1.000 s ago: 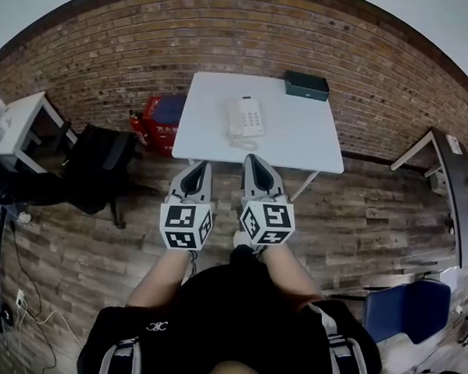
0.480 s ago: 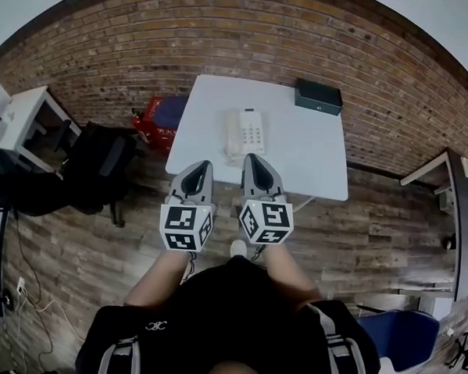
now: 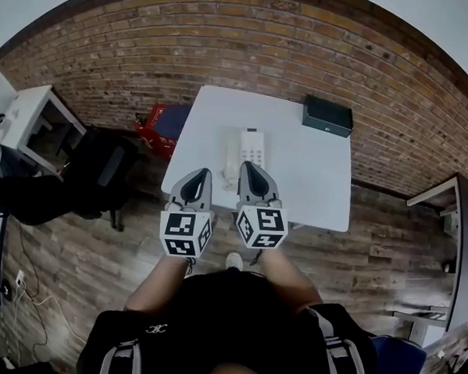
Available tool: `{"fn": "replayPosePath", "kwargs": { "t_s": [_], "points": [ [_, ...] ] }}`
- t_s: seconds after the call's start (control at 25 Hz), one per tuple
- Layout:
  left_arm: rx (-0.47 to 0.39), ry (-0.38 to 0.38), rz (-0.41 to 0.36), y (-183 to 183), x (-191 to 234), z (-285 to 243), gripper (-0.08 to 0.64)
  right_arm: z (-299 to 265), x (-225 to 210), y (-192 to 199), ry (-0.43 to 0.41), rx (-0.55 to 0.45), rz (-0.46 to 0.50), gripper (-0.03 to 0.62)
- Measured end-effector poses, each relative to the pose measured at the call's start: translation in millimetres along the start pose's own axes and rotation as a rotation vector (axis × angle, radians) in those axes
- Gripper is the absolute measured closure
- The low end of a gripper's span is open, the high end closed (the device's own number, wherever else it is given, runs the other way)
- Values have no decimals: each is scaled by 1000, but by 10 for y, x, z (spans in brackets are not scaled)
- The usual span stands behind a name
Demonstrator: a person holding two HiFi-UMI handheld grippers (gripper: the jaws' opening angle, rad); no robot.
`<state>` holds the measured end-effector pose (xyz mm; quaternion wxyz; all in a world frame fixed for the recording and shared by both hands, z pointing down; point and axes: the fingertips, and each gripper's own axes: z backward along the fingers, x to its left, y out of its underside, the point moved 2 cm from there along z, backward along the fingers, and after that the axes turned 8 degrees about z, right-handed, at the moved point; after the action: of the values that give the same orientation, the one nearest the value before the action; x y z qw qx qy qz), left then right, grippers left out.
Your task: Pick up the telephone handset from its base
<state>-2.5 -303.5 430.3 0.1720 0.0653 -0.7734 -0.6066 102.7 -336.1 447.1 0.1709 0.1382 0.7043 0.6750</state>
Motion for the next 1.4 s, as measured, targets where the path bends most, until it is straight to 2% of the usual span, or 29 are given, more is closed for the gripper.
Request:
{"fn": "replayPosePath", "kwargs": {
  "t_s": [0.16, 0.36, 0.72, 1.04, 1.08, 1.16, 1.2, 1.4],
  "points": [
    [17, -36, 27, 28, 116, -193, 558, -194, -80, 0, -40, 29, 17, 594],
    [35, -31, 31, 38, 269, -393, 558, -414, -182, -46, -29, 23, 10, 594],
    [45, 30, 4, 17, 461, -677, 558, -914, -296, 487, 39, 120, 42, 594],
    [33, 61, 21, -88, 759, -777, 558, -1323, -137, 746, 36, 202, 88, 592],
    [34, 59, 24, -86, 790, -778, 558, -1375, -122, 816, 27, 227, 91, 587],
    [34, 53, 30, -80, 852, -782, 558, -1494, -96, 985, 0, 282, 94, 494],
    [34, 49, 32, -76, 883, -783, 558, -1556, -93, 1073, -9, 307, 93, 476],
    [33, 22, 36, -100, 1055, -753, 558, -1801, -160, 1472, 10, 431, 103, 447]
  ]
}}
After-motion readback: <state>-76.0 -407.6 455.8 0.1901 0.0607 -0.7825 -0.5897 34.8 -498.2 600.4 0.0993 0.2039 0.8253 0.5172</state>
